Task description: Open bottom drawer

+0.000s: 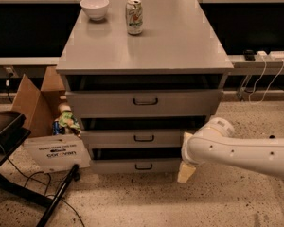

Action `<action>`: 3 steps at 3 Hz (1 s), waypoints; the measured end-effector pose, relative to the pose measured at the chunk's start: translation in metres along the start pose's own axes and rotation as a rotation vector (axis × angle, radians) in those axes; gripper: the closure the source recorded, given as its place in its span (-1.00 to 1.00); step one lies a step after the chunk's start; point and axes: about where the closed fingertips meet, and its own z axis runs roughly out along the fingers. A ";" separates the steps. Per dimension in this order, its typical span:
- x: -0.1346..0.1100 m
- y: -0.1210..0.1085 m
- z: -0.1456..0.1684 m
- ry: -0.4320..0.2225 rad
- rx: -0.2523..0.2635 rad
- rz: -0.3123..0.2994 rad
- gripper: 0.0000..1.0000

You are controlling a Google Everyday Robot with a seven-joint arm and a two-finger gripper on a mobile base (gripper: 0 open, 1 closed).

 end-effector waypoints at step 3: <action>0.011 0.010 0.122 0.006 -0.071 -0.047 -1.00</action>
Offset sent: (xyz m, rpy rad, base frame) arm 0.0432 0.0073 -0.1650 -0.0119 0.0858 0.0823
